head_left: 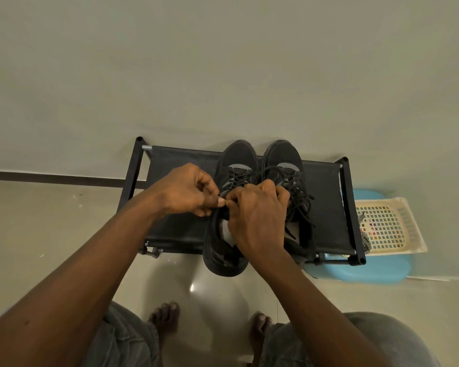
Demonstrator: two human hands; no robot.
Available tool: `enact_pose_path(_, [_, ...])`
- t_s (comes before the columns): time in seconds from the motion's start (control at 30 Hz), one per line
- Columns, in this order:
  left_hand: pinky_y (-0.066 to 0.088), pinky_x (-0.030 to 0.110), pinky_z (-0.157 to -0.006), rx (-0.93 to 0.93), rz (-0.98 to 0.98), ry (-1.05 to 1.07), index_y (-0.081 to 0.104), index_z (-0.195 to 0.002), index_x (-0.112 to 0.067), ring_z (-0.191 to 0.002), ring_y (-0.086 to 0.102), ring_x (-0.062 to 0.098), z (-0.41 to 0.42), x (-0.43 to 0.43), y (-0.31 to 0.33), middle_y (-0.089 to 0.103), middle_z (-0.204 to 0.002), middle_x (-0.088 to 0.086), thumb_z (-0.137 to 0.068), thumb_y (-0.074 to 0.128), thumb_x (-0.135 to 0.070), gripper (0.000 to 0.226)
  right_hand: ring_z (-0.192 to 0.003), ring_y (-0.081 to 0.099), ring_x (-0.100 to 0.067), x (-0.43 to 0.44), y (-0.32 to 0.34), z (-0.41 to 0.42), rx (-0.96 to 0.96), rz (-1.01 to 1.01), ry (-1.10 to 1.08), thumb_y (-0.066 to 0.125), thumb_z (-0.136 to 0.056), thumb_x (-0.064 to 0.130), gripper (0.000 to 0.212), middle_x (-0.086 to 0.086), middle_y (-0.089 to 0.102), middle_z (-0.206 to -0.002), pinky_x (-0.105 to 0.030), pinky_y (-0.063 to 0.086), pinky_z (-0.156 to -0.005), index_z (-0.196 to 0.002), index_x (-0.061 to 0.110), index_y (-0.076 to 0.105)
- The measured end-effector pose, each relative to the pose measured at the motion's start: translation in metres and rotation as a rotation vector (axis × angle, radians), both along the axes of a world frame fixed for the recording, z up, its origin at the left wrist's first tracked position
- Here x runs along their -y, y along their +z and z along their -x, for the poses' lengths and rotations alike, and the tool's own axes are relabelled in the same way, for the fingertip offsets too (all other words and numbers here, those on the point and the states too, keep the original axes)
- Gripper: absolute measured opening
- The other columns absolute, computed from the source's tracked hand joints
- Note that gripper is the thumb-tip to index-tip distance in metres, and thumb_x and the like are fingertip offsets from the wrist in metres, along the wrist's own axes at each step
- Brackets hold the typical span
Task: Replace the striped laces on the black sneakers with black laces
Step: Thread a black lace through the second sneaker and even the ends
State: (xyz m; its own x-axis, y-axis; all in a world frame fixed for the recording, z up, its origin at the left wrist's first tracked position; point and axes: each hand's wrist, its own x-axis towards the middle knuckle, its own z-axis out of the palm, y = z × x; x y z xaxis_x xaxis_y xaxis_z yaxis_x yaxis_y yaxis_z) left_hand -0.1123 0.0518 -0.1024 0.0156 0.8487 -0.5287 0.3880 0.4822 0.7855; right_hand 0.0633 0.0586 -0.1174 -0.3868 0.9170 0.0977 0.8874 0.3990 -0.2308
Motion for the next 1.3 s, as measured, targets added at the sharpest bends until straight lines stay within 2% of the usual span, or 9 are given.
enact_pose_path(0.17, [0.063,0.029,-0.077,0.029,0.016,-0.046,0.077,-0.101,-0.006,-0.093,0.077,0.026,0.006,0.002,0.003,0.077,-0.097,0.015,-0.091,0.077,-0.008,0.01,-0.101,0.05,-0.019,0.0,0.001,-0.001,-0.176,0.078,-0.057,0.07,-0.093,0.034,0.011,0.006,0.066,-0.086,-0.032,0.019,-0.086,-0.102,0.034,0.076])
enact_pose_path(0.27, [0.064,0.03,-0.076,0.006,-0.005,-0.041,0.077,-0.1,-0.006,-0.09,0.077,0.027,0.005,0.002,0.003,0.077,-0.092,0.014,-0.095,0.073,-0.008,0.007,-0.103,0.049,-0.014,-0.004,-0.002,-0.003,-0.252,0.135,-0.062,0.07,-0.09,0.034,0.026,0.01,0.066,-0.091,-0.026,0.015,-0.087,-0.115,0.038,0.063])
enact_pose_path(0.33, [0.064,0.03,-0.074,-0.01,-0.027,-0.042,0.077,-0.099,-0.007,-0.087,0.077,0.026,0.003,0.001,0.002,0.077,-0.089,0.012,-0.096,0.072,-0.009,0.006,-0.1,0.05,-0.013,-0.005,-0.004,-0.004,-0.271,0.125,-0.039,0.072,-0.087,0.031,0.034,0.011,0.066,-0.09,-0.027,0.018,-0.09,-0.116,0.035,0.055])
enact_pose_path(0.43, [0.064,0.03,-0.073,-0.028,-0.066,-0.025,0.076,-0.098,-0.008,-0.084,0.078,0.023,0.002,0.001,0.002,0.078,-0.089,0.01,-0.097,0.07,-0.011,0.006,-0.097,0.052,-0.018,-0.003,-0.005,-0.003,-0.229,0.06,0.015,0.077,-0.085,0.026,0.037,0.005,0.061,-0.092,-0.034,0.028,-0.094,-0.116,0.029,0.057])
enact_pose_path(0.57, [0.065,0.032,-0.074,-0.088,-0.109,0.001,0.075,-0.094,-0.012,-0.081,0.078,0.018,-0.001,0.0,0.001,0.078,-0.087,0.005,-0.098,0.069,-0.009,0.007,-0.094,0.053,-0.021,-0.007,-0.002,-0.006,-0.204,0.04,0.073,0.08,-0.082,0.025,0.035,0.004,0.062,-0.092,-0.038,0.036,-0.087,-0.112,0.026,0.062])
enact_pose_path(0.77, [0.065,0.038,-0.08,-0.206,-0.15,-0.056,0.07,-0.097,-0.016,-0.077,0.077,0.014,-0.003,0.001,0.003,0.077,-0.089,0.006,-0.102,0.063,-0.012,0.009,-0.095,0.054,-0.021,-0.018,0.001,-0.016,-0.131,0.017,0.011,0.079,-0.076,0.012,0.042,-0.001,0.052,-0.109,-0.036,0.043,-0.081,-0.113,0.025,0.063])
enact_pose_path(1.07, [0.062,0.035,-0.083,-0.425,-0.274,-0.102,0.064,-0.093,-0.028,-0.077,0.073,0.004,-0.007,0.008,0.01,0.072,-0.09,-0.007,-0.102,0.064,-0.018,0.014,-0.089,0.065,-0.023,-0.02,0.005,-0.02,-0.13,0.083,-0.032,0.073,-0.082,0.023,0.038,0.005,0.065,-0.093,-0.04,0.045,-0.081,-0.116,0.026,0.056])
enact_pose_path(1.17, [0.063,0.037,-0.083,-0.346,-0.291,-0.016,0.064,-0.095,-0.025,-0.08,0.075,0.006,-0.002,0.01,0.013,0.072,-0.095,-0.005,-0.103,0.063,-0.017,0.012,-0.089,0.066,-0.021,-0.021,0.006,-0.022,-0.126,0.082,-0.03,0.076,-0.085,0.03,0.039,0.007,0.066,-0.091,-0.039,0.046,-0.081,-0.117,0.027,0.055])
enact_pose_path(1.3, [0.064,0.042,-0.082,-0.071,-0.352,0.2,0.066,-0.097,-0.014,-0.086,0.078,0.017,0.007,0.013,0.018,0.076,-0.093,0.004,-0.104,0.061,-0.015,0.009,-0.088,0.067,-0.02,-0.022,0.005,-0.022,-0.155,0.107,-0.047,0.08,-0.083,0.032,0.042,0.007,0.067,-0.09,-0.041,0.05,-0.084,-0.118,0.026,0.056])
